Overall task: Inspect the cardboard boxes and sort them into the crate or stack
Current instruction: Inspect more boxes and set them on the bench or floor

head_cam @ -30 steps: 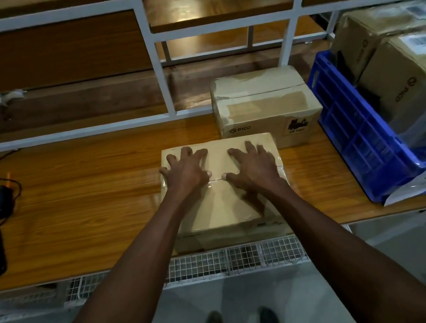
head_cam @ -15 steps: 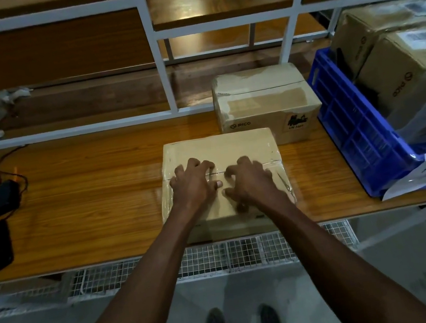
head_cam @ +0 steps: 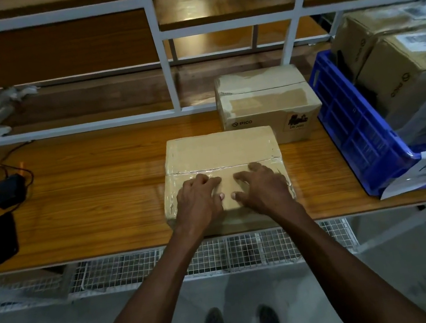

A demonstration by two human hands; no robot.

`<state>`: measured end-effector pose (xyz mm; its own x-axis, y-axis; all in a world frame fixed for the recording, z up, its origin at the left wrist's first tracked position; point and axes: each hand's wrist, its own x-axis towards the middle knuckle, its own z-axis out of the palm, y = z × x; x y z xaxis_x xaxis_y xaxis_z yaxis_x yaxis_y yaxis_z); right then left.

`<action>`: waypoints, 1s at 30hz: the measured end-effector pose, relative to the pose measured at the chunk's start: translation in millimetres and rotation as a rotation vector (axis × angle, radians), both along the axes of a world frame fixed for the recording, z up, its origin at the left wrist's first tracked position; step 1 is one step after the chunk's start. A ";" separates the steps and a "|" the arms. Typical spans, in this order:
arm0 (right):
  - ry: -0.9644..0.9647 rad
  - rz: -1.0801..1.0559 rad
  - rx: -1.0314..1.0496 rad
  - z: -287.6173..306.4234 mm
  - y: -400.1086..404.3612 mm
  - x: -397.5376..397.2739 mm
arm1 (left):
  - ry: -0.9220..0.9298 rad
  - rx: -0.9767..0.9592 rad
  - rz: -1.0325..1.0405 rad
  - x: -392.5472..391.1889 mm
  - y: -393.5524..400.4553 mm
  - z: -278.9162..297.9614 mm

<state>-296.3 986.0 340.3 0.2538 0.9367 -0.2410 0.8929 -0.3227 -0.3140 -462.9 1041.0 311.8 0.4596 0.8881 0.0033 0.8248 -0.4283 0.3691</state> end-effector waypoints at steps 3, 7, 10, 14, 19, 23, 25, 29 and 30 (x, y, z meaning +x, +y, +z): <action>-0.003 -0.114 0.125 -7.7 -30.3 -6.4 | -0.025 -0.003 -0.006 -3.4 0.1 -7.1; 0.033 -0.141 0.304 -36.6 -52.6 -11.2 | -0.123 -0.008 0.014 -4.9 -9.9 -21.7; 0.050 -0.136 0.325 -41.4 -52.5 -9.8 | -0.246 0.041 0.031 -8.8 -17.3 -25.6; 0.067 -0.100 0.273 -38.7 -55.3 1.3 | -0.286 0.125 0.001 -26.2 -25.2 -32.7; 0.091 -0.211 0.470 -58.4 -73.3 2.8 | -0.319 0.155 -0.040 -39.8 -26.7 -42.6; 0.173 -0.265 0.555 -74.1 -71.7 -1.5 | -0.287 0.161 -0.003 -39.6 -29.5 -44.4; 0.186 -0.270 0.585 -81.1 -72.3 -1.9 | -0.231 0.151 0.096 -44.1 -33.9 -48.7; 0.283 -0.340 0.612 -90.2 -76.5 -4.7 | -0.195 0.101 0.195 -47.6 -47.8 -59.4; 0.300 -0.331 0.623 -91.5 -77.3 -5.2 | -0.238 0.067 0.210 -47.8 -49.8 -61.9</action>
<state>-301.6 908.6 248.8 0.5522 0.8086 0.2033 0.6279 -0.2429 -0.7394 -510.7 991.2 250.0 0.2455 0.9576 0.1508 0.7916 -0.2878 0.5391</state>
